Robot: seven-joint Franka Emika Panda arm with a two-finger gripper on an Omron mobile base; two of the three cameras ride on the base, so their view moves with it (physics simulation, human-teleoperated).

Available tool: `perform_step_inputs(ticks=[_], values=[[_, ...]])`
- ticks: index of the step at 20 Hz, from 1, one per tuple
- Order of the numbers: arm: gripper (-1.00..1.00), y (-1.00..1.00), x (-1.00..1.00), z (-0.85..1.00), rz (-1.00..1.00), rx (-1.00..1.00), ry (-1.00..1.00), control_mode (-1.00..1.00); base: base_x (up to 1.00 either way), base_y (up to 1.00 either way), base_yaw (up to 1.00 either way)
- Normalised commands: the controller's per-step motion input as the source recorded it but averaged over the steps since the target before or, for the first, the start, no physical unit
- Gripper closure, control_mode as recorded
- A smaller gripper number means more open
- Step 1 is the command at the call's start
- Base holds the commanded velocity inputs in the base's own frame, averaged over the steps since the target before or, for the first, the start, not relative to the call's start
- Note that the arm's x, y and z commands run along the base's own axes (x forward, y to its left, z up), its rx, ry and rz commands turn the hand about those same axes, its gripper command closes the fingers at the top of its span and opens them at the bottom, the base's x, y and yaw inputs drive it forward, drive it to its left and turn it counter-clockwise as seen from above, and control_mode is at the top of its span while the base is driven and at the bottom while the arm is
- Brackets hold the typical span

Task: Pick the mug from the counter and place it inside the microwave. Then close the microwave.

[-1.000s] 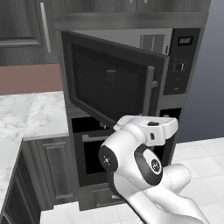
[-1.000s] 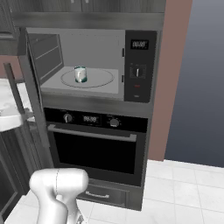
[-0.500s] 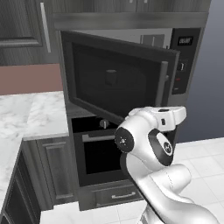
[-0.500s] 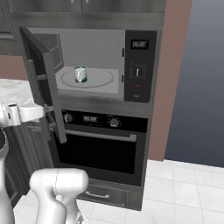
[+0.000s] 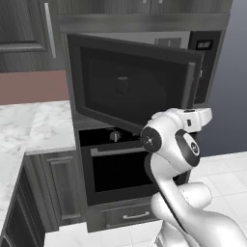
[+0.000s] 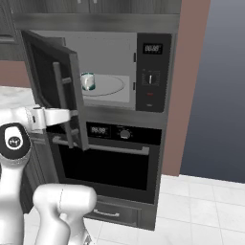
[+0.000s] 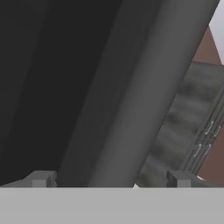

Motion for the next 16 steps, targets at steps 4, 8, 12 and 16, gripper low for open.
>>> perform_step_inputs(ticks=[4, 8, 12, 16], values=[[-1.00, -0.29, 0.38, 0.00, 0.00, 0.00, 0.00, -1.00, 0.00, 0.00, 0.00], [-1.00, -0.27, 0.42, 0.00, 0.00, 0.00, 0.00, -1.00, 0.00, 0.00, 0.00], [-1.00, -0.25, 0.40, 0.00, 0.00, 0.00, 0.00, -1.00, 0.00, 0.00, 0.00], [-1.00, -0.22, 0.43, 0.00, 0.00, 0.00, 0.01, -1.00, 0.00, 0.00, 0.00]])
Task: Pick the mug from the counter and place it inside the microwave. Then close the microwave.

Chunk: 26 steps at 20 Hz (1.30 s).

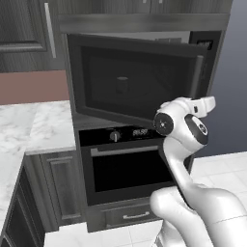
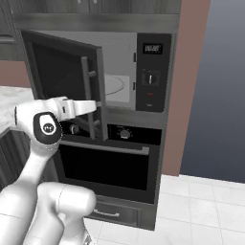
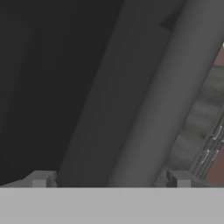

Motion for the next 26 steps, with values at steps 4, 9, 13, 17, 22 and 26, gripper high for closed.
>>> perform_step_inputs(ticks=[4, 9, 13, 17, 22, 26], values=[[-1.00, -0.16, 0.39, 0.00, 0.00, 0.00, 0.01, -1.00, 0.00, 0.00, 0.00], [-1.00, -0.13, 0.44, 0.00, 0.00, 0.00, 0.00, -1.00, 0.00, 0.00, 0.00], [-1.00, -0.15, 0.43, 0.00, 0.00, 0.00, 0.00, -1.00, 0.00, 0.00, 0.00], [-1.00, -0.11, 0.44, 0.00, 0.00, 0.00, 0.01, -1.00, 0.00, 0.00, 0.00], [-1.00, -0.07, 0.41, 0.00, 0.00, 0.00, 0.00, -1.00, 0.00, 0.00, 0.00], [-1.00, -0.07, 0.35, 0.00, 0.00, 0.00, 0.00, -1.00, 0.00, 0.00, 0.00]])
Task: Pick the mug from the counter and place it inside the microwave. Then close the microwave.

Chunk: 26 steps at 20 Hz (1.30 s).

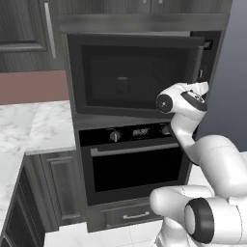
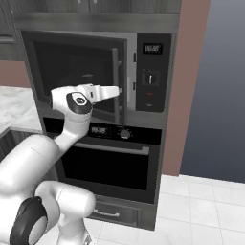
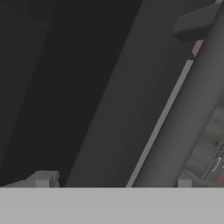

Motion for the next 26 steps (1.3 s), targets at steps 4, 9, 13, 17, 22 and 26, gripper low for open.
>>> perform_step_inputs(ticks=[4, 9, 13, 17, 22, 26], values=[[-1.00, -0.14, 0.37, 0.00, 0.00, 0.00, 0.00, -1.00, 0.00, 0.00, 0.00], [-1.00, -0.12, 0.32, 0.00, 0.00, 0.00, 0.00, -1.00, 0.00, 0.00, 0.00], [-1.00, -0.13, 0.38, 0.00, 0.00, 0.00, 0.00, -1.00, 0.00, 0.00, 0.00], [-1.00, -0.16, 0.41, 0.00, 0.00, 0.00, 0.00, -1.00, 0.00, 0.00, 0.00], [-1.00, -0.23, 0.44, 0.00, 0.00, 0.00, 0.00, -1.00, 0.00, 0.00, 0.00], [-1.00, -0.21, 0.35, 0.00, 0.00, 0.00, 0.00, -1.00, 0.00, 0.00, 0.00]])
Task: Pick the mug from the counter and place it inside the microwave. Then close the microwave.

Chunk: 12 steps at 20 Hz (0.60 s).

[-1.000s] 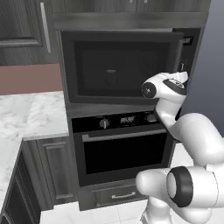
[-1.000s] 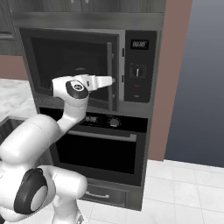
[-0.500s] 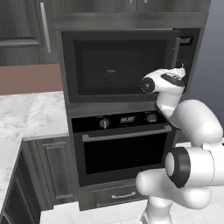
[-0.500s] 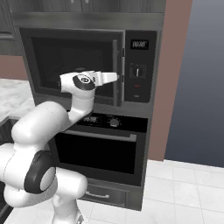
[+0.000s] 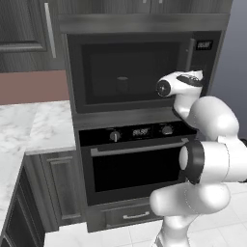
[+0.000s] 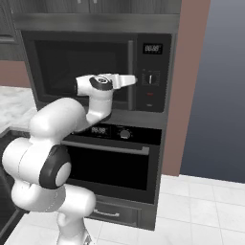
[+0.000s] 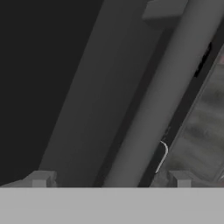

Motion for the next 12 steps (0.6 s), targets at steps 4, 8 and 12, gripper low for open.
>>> perform_step_inputs(ticks=[4, 8, 12], values=[[-1.00, -0.17, 0.35, 0.00, 0.00, 0.00, 0.00, -1.00, 0.00, 0.00, 0.00], [-1.00, -0.19, 0.24, 0.00, 0.00, 0.00, 0.00, -1.00, 0.00, 0.00, 0.00], [-1.00, -0.13, 0.11, 0.00, 0.00, 0.00, 0.01, -1.00, 0.00, 0.00, 0.00]])
